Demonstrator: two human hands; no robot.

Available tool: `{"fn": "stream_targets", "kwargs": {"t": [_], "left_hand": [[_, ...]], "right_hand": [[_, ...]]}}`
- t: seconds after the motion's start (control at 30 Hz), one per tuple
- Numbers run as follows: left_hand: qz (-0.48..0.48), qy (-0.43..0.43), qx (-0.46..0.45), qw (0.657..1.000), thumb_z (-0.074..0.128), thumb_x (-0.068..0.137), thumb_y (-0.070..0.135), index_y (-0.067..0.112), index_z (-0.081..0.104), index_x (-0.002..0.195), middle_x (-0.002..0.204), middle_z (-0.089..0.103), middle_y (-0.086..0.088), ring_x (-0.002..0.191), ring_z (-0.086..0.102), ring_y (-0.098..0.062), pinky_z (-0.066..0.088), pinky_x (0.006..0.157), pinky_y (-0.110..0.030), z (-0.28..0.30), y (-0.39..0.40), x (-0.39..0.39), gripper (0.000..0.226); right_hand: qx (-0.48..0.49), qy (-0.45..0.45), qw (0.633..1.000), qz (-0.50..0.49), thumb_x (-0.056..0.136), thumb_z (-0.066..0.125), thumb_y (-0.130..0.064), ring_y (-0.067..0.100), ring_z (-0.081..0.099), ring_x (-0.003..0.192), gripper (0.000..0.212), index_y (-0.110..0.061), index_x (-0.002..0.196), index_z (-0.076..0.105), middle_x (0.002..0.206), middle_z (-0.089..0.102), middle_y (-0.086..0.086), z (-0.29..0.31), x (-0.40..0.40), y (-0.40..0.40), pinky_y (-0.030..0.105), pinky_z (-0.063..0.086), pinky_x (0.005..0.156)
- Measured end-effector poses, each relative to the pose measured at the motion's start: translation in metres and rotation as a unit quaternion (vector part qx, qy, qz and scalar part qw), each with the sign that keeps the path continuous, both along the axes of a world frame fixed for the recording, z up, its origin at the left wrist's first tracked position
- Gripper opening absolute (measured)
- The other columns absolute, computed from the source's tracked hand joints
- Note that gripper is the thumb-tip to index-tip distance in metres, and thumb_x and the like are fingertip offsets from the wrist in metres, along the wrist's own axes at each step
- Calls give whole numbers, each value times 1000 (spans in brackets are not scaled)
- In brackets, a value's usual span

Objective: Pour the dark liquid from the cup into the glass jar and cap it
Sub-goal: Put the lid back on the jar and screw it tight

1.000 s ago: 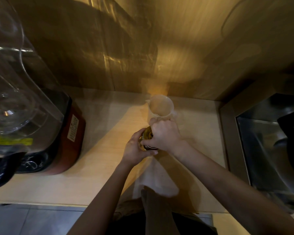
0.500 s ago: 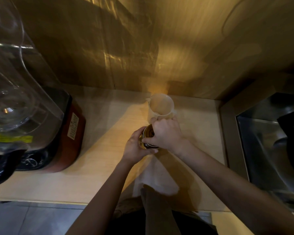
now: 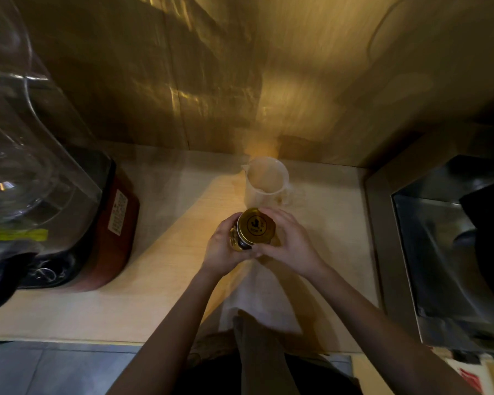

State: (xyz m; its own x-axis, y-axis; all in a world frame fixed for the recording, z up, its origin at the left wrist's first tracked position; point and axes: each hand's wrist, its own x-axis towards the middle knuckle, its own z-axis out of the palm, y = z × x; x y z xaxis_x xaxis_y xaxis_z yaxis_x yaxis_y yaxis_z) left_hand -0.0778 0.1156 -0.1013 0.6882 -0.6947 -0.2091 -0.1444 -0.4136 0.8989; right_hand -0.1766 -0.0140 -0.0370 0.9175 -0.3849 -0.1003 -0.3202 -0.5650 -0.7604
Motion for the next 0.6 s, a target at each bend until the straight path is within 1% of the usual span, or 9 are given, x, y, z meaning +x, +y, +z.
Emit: {"fn": "stream_targets", "kwargs": {"t": [0.07,0.13,0.2,0.3,0.37,0.47,0.53,0.6], "left_hand": [[1,2,-1,1000,73,43,59,21,41,132,132,52,-2,116,47,-9,39,94,-22,0,0,0,103],[4,7,-1,1000,74,42,58,22,41,132,132,52,0,115,46,-6,38,93,-20,1,0,0,103],[7,9,2,1000,74,41,58,22,41,132,131,52,0,114,46,-6,37,93,-20,2,0,-1,103],[6,7,14,1000,74,41,59,24,40,133,133,52,-1,118,48,-12,39,95,-25,1,0,0,104],[6,5,22,1000,73,42,59,24,39,133,133,51,-2,120,48,-14,40,96,-26,0,0,0,104],[6,1,24,1000,70,42,59,23,39,133,134,51,-2,121,48,-15,39,96,-26,0,-1,-1,103],[4,-1,23,1000,69,43,59,22,39,133,134,52,-3,121,48,-16,40,97,-27,1,-1,-1,102],[5,-2,22,1000,69,43,58,23,39,133,134,52,-3,121,48,-16,41,97,-27,1,-1,-1,101]], "right_hand": [[-17,-27,999,-25,67,85,-17,12,44,119,69,-11,128,54,128,57,5,-4,0,2,39,41,102],[-28,-41,998,-49,66,85,-21,12,47,116,68,-12,126,56,125,60,4,-4,1,1,36,42,100],[-31,-33,997,-63,64,86,-25,13,50,114,74,-12,128,53,123,60,4,-3,3,0,34,44,97],[-30,-12,998,-58,61,87,-30,17,54,112,83,-13,132,46,123,60,3,-3,6,1,39,47,95],[-39,-9,997,-62,61,87,-31,19,54,113,87,-12,133,43,124,60,4,-4,6,2,39,47,95],[-60,-11,996,-66,61,87,-32,24,56,110,87,-6,131,44,119,61,8,-6,5,4,39,46,93],[-74,-5,995,-62,61,86,-37,25,56,108,85,-6,129,46,116,62,9,-7,5,5,41,47,93],[-84,9,995,-58,62,85,-39,25,52,112,86,-6,131,46,120,58,9,-7,7,6,41,44,96]]}}
